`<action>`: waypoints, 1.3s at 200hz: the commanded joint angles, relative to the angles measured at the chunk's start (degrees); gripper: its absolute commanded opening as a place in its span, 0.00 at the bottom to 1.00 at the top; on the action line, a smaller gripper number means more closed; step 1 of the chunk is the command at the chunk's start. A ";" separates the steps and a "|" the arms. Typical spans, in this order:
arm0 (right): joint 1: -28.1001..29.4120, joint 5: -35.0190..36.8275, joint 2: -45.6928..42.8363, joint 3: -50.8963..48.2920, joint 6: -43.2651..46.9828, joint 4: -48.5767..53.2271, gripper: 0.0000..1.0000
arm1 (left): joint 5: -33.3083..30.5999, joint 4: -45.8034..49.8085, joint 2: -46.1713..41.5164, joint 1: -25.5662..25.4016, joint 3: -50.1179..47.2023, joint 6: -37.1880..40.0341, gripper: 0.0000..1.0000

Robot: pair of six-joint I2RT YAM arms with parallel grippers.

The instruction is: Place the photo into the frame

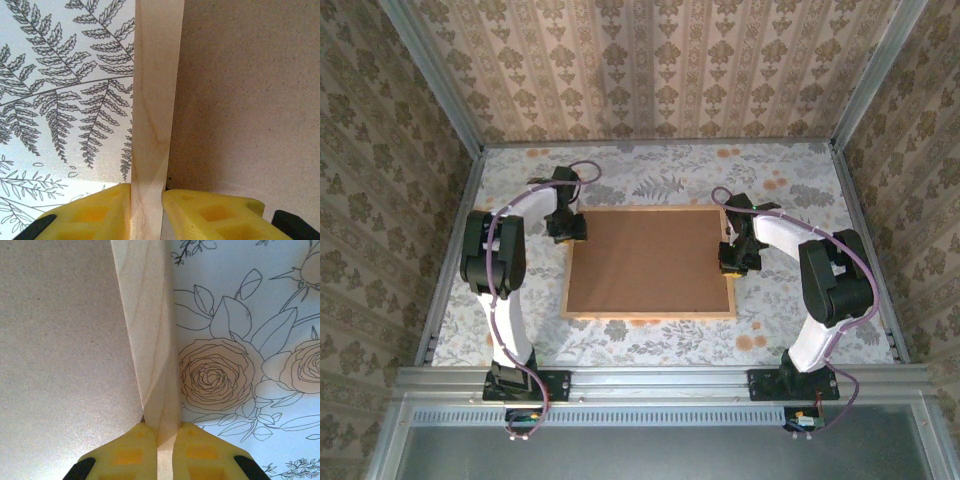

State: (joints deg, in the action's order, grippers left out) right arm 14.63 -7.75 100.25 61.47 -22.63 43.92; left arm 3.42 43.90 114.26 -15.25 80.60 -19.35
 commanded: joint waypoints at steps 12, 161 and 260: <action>0.81 0.72 2.90 0.32 0.08 -2.85 0.09 | 11.81 -4.24 4.22 -2.10 -3.69 -3.03 0.38; 0.75 0.88 2.86 0.23 0.29 -2.61 0.09 | 0.94 3.20 4.12 -5.72 0.36 9.30 0.42; 0.81 0.69 2.94 0.32 0.30 -2.74 0.09 | 10.21 1.35 5.62 -3.74 0.89 3.04 0.44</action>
State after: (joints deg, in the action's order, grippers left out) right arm 14.63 -7.55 100.51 61.84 -22.59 44.38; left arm 1.98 45.39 115.46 -16.49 82.30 -14.68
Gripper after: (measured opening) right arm 0.089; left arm 0.432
